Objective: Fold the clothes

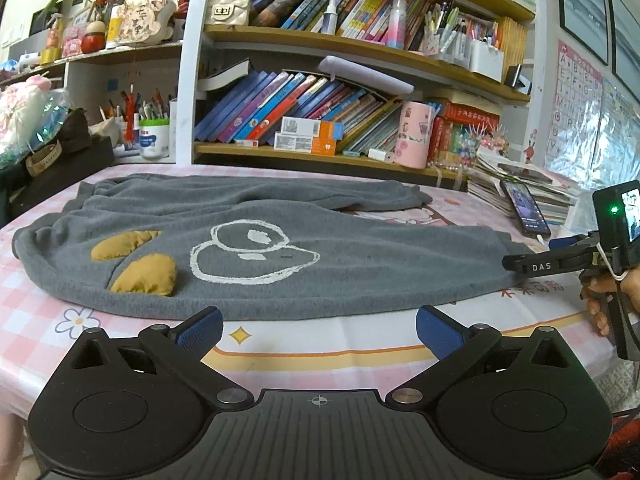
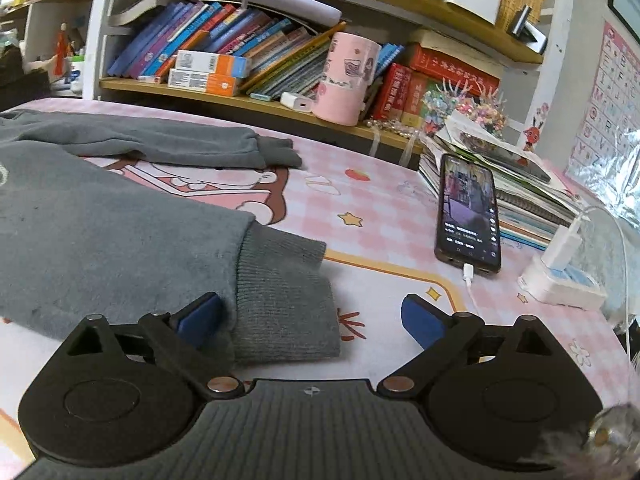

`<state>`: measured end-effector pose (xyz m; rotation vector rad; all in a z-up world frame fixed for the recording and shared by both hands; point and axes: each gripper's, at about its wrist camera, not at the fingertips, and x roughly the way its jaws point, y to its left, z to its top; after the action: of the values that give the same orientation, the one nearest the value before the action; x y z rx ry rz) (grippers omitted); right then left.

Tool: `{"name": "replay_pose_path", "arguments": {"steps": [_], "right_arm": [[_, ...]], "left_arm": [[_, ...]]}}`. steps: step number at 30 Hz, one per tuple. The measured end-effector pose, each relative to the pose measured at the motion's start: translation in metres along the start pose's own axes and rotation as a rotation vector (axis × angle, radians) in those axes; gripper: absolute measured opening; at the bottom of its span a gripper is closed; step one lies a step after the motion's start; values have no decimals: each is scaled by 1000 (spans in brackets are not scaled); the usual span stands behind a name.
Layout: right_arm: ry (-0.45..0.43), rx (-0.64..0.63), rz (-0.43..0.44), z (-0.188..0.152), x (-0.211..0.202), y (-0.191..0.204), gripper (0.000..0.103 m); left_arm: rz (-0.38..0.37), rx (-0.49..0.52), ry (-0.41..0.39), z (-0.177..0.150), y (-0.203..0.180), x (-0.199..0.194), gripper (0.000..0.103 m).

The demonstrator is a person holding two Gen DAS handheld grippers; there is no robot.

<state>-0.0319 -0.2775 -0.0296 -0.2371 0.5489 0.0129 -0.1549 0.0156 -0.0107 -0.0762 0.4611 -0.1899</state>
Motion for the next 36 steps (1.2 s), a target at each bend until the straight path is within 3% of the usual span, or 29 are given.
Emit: {"name": "replay_pose_path", "arguments": {"steps": [4, 14, 36], "right_arm": [[-34, -7, 43, 6, -13, 8, 99], [-102, -49, 249, 19, -50, 46, 103], [-82, -114, 336, 13, -60, 75, 103]], "left_arm": [[3, -4, 2, 0, 0, 0, 103], [10, -12, 10, -1, 1, 1, 103], [26, -6, 47, -5, 2, 5, 103]]}}
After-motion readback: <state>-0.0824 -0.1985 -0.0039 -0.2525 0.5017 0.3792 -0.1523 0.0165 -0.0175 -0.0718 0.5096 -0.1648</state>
